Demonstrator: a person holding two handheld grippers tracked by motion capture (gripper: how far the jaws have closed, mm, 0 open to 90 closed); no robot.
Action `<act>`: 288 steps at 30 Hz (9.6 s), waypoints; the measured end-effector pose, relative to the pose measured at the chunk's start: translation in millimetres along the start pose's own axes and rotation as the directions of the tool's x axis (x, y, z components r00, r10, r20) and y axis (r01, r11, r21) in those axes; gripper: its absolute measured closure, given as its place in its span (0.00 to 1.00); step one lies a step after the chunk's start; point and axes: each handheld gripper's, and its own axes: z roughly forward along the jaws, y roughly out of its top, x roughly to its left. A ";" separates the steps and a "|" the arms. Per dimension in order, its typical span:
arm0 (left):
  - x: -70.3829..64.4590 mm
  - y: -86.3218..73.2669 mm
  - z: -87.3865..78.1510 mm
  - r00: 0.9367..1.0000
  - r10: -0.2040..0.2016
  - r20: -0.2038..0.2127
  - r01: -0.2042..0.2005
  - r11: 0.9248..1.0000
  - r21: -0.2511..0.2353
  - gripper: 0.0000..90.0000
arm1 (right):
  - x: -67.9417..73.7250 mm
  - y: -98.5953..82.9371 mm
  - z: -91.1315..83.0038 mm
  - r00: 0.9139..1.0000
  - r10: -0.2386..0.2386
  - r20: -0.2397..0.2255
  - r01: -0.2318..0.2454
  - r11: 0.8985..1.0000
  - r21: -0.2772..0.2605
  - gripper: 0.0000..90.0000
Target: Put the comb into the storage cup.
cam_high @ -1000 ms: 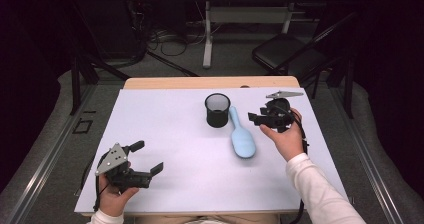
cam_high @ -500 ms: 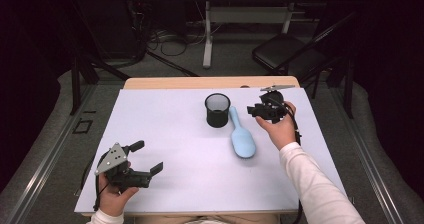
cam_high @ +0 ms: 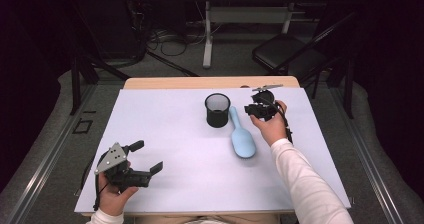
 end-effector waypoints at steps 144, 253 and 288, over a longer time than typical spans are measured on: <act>2.4 -2.4 2.4 1.000 -0.004 -0.004 0.004 1.000 0.014 0.01 | -29.5 -73.9 14.5 1.000 -0.011 0.024 0.004 0.964 0.266 1.00; 0.5 -2.4 3.2 1.000 0.000 -0.002 0.000 1.000 0.018 0.01 | -3.3 -58.5 -33.5 0.986 -0.139 -0.091 0.158 0.956 0.248 0.00; 0.8 -2.5 3.1 1.000 0.001 -0.005 -0.001 1.000 0.019 0.01 | 1.7 -53.3 -0.8 0.957 -0.279 -0.080 0.287 0.865 0.412 0.02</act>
